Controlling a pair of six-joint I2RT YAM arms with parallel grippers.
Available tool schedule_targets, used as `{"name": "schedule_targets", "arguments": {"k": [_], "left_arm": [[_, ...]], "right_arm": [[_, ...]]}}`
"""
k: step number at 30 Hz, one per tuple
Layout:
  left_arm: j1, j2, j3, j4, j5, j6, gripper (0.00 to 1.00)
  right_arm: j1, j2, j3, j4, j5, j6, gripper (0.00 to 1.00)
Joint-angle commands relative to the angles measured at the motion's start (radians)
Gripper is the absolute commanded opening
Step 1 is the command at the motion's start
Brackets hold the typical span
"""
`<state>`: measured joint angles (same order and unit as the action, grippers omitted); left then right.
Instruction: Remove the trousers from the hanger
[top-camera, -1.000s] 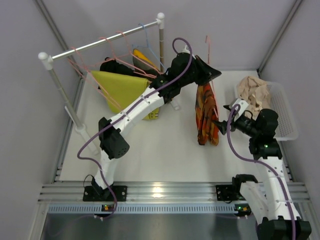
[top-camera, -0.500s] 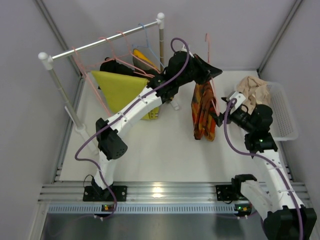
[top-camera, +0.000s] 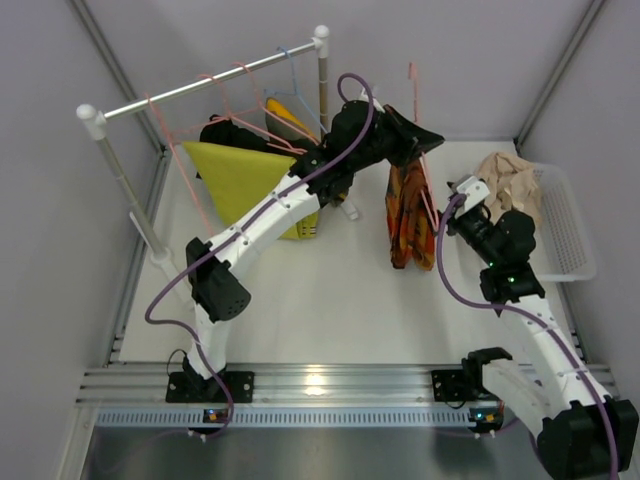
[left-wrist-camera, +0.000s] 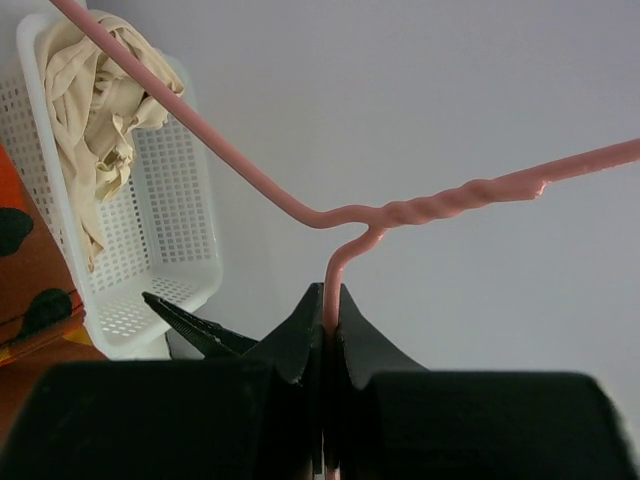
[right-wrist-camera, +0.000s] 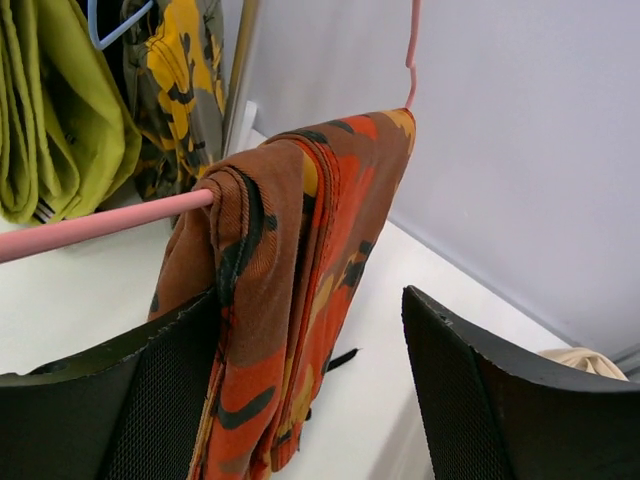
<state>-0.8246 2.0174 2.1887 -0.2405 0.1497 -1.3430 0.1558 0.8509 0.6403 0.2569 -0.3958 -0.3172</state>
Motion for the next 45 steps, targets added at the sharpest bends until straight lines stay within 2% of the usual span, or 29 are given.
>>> {"name": "schedule_targets", "arguments": {"k": [1, 8, 13, 19, 24, 28, 33, 35, 36, 38, 39, 41, 42, 45], "left_arm": [[-0.004, -0.131, 0.008, 0.17, 0.036, -0.019, 0.0], [-0.001, -0.155, 0.006, 0.181, 0.051, -0.019, 0.0], [-0.001, -0.169, -0.017, 0.187, 0.08, -0.059, 0.0], [-0.005, -0.177, -0.02, 0.188, 0.108, -0.096, 0.0], [-0.01, -0.167, -0.014, 0.196, 0.117, -0.113, 0.0], [-0.022, -0.157, 0.002, 0.198, 0.123, -0.116, 0.0], [-0.042, -0.155, 0.006, 0.207, 0.131, -0.114, 0.0], [-0.047, -0.154, 0.008, 0.211, 0.134, -0.113, 0.0], [-0.05, -0.155, 0.006, 0.211, 0.134, -0.111, 0.0], [-0.051, -0.16, -0.001, 0.216, 0.14, -0.11, 0.0], [-0.051, -0.163, -0.004, 0.216, 0.143, -0.11, 0.0], [-0.051, -0.169, -0.012, 0.217, 0.148, -0.104, 0.0], [-0.051, -0.172, -0.021, 0.218, 0.154, -0.096, 0.0], [-0.051, -0.184, -0.058, 0.219, 0.163, -0.073, 0.0]], "right_arm": [[-0.007, -0.029, -0.007, 0.119, 0.015, -0.01, 0.7], [-0.067, -0.004, -0.025, 0.133, -0.026, -0.013, 0.69], [-0.091, 0.057, -0.016, 0.206, -0.031, 0.079, 0.69], [-0.09, 0.126, -0.004, 0.317, -0.087, 0.164, 0.81], [-0.07, 0.172, 0.024, 0.32, -0.141, 0.164, 0.84], [-0.044, 0.197, 0.028, 0.326, -0.114, 0.132, 0.81], [-0.042, 0.243, 0.05, 0.366, -0.115, 0.173, 0.77], [-0.026, 0.247, 0.061, 0.364, -0.126, 0.185, 0.71], [-0.022, 0.249, 0.067, 0.367, -0.126, 0.19, 0.61], [-0.022, 0.246, 0.078, 0.369, -0.103, 0.208, 0.49], [-0.022, 0.246, 0.081, 0.369, -0.091, 0.214, 0.35], [-0.024, 0.231, 0.09, 0.367, -0.048, 0.25, 0.15], [-0.024, 0.225, 0.093, 0.363, -0.037, 0.263, 0.0], [-0.03, 0.195, 0.12, 0.326, -0.04, 0.306, 0.0]]}}
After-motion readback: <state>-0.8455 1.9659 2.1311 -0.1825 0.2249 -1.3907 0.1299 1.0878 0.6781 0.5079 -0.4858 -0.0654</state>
